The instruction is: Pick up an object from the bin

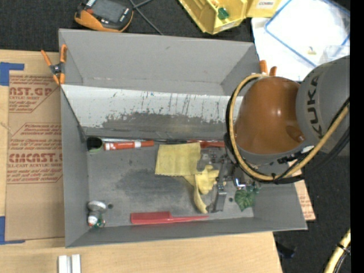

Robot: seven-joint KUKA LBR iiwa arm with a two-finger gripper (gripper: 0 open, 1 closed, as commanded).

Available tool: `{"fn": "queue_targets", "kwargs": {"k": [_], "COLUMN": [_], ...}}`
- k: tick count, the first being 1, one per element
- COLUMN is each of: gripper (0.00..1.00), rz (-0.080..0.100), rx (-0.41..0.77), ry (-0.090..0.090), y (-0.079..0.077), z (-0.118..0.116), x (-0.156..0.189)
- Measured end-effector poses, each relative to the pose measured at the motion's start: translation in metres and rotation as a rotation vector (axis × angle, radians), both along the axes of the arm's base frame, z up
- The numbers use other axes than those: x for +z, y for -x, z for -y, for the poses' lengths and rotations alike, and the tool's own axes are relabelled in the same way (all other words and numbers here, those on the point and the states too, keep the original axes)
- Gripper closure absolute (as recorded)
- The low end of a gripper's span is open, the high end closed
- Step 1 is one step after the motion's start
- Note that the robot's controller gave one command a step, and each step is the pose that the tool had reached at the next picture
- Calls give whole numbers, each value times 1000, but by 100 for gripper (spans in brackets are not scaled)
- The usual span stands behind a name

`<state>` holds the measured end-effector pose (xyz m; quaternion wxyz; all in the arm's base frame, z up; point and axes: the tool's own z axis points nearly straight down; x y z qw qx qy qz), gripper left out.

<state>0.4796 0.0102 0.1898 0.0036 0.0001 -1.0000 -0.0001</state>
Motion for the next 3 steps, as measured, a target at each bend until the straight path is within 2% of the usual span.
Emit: {"fn": "queue_targets", "kwargs": {"k": [1, 2, 3], "gripper": [0, 0, 0], "rz": [8, 10, 13], "rx": [0, 160, 245], "ry": [0, -1, 0], "y": [-2, -4, -24], "z": [0, -8, -4], "x": [4, -66, -121]}}
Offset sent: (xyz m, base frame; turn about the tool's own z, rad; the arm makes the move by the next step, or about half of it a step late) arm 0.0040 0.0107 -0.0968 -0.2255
